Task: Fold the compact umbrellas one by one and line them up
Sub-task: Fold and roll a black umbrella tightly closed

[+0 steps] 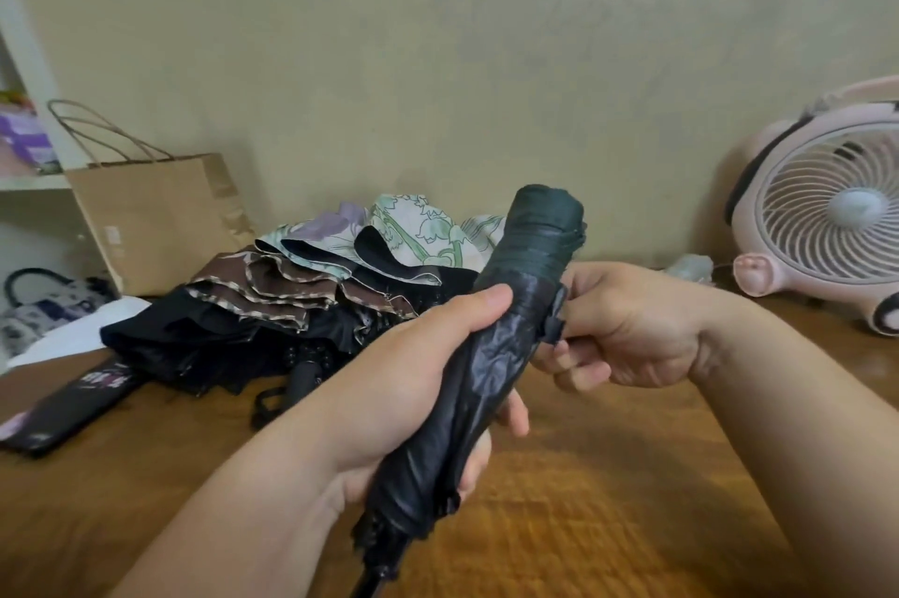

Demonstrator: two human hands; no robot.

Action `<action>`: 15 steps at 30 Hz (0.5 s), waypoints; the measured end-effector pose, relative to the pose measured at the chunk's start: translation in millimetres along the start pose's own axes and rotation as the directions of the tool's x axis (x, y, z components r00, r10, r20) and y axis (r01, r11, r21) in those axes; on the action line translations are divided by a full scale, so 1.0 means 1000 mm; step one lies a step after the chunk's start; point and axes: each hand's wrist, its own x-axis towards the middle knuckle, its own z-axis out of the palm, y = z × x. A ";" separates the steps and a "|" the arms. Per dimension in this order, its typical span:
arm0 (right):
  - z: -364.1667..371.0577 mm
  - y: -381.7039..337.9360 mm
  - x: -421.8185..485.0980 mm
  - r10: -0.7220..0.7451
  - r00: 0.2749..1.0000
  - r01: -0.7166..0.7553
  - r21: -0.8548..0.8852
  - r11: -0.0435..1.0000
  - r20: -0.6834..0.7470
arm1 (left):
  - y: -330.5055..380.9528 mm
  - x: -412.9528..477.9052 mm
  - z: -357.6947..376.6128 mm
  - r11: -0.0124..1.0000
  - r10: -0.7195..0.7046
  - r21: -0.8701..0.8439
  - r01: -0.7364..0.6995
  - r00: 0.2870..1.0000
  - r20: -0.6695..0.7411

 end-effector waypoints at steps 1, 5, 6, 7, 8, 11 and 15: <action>0.000 0.002 0.002 -0.012 1.000 0.013 0.038 0.999 -0.022 | -0.004 0.006 -0.006 1.000 0.010 0.009 -0.009 0.997 -0.078; -0.002 0.001 0.006 -0.042 0.999 0.042 0.103 0.994 -0.005 | -0.007 0.006 -0.014 0.984 0.171 0.056 -0.167 0.984 -0.058; 0.001 0.000 0.005 -0.049 0.999 0.048 0.110 0.993 0.011 | -0.009 0.007 -0.017 0.981 0.186 0.060 -0.182 0.979 -0.076; 0.001 0.000 0.006 -0.062 0.998 0.059 0.118 0.991 0.019 | -0.006 0.010 -0.016 0.980 0.195 0.058 -0.190 0.976 -0.102; 0.002 0.000 0.006 -0.073 0.997 0.069 0.130 0.989 0.027 | -0.005 0.014 -0.018 0.976 0.213 0.073 -0.204 0.966 -0.146; 0.006 -0.003 0.005 -0.122 0.992 0.120 0.138 0.983 0.013 | -0.002 0.023 -0.021 0.979 0.199 -0.016 -0.204 0.965 -0.169; 0.014 -0.009 0.002 -0.315 0.941 0.327 0.097 0.940 -0.123 | -0.006 -0.001 -0.017 0.969 0.116 -0.234 -0.079 0.982 0.147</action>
